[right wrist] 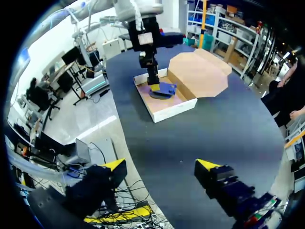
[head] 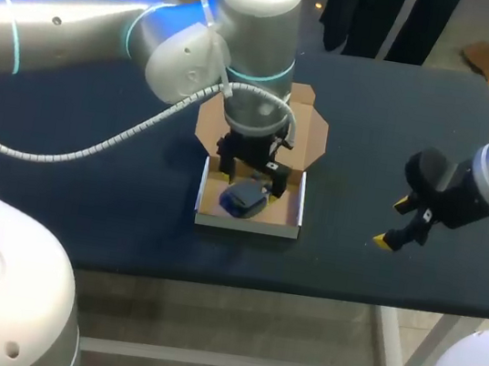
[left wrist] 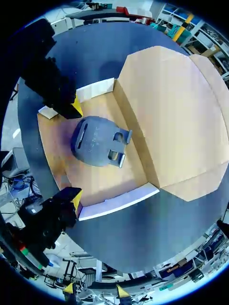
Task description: Assemble the packaging by folding the flat box into shape, placing the metal phone stand inside, and closing the box properly
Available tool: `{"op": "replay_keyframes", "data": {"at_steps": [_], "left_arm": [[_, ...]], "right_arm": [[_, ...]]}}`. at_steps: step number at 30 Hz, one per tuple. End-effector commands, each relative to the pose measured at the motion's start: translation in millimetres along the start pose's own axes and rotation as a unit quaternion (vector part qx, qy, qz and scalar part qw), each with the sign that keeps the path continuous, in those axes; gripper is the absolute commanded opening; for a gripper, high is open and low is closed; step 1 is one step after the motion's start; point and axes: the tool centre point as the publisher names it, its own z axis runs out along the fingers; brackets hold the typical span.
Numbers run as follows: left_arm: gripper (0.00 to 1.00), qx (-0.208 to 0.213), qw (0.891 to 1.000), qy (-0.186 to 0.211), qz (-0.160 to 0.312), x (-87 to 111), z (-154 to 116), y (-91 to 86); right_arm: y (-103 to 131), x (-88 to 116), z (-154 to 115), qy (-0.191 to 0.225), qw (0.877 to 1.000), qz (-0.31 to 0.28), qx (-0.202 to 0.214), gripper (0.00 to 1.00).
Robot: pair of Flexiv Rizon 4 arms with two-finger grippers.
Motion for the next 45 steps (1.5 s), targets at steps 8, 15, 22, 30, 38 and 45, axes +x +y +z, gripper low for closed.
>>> {"op": "replay_keyframes", "data": {"at_steps": [8,15,22,30,38,45], "left_arm": [[1.00,-0.003,1.000,-0.007,0.000,1.2,-4,-1.9],[1.00,-0.030,0.996,0.038,-0.077,-14.6,1,-2.8],[1.00,-0.032,0.989,0.038,-0.140,-14.4,10,0.0],[1.00,-0.034,0.986,0.032,-0.160,-5.1,19,7.5],[1.00,-0.024,0.984,0.013,-0.178,5.3,25,21.4],[1.00,-0.025,0.982,0.011,-0.185,10.4,36,27.7]], "right_arm": [[-2,5,-2,-0.004,1.000,-0.001,-0.002,1.00],[-2,5,-2,-0.004,1.000,-0.001,-0.002,1.00],[-2,5,-2,-0.004,1.000,-0.001,-0.002,1.00],[-2,5,-2,-0.004,1.000,-0.001,-0.002,1.00],[-2,5,-2,-0.004,1.000,-0.001,-0.002,1.00],[-2,5,-2,-0.004,1.000,-0.001,-0.002,1.00]]}}
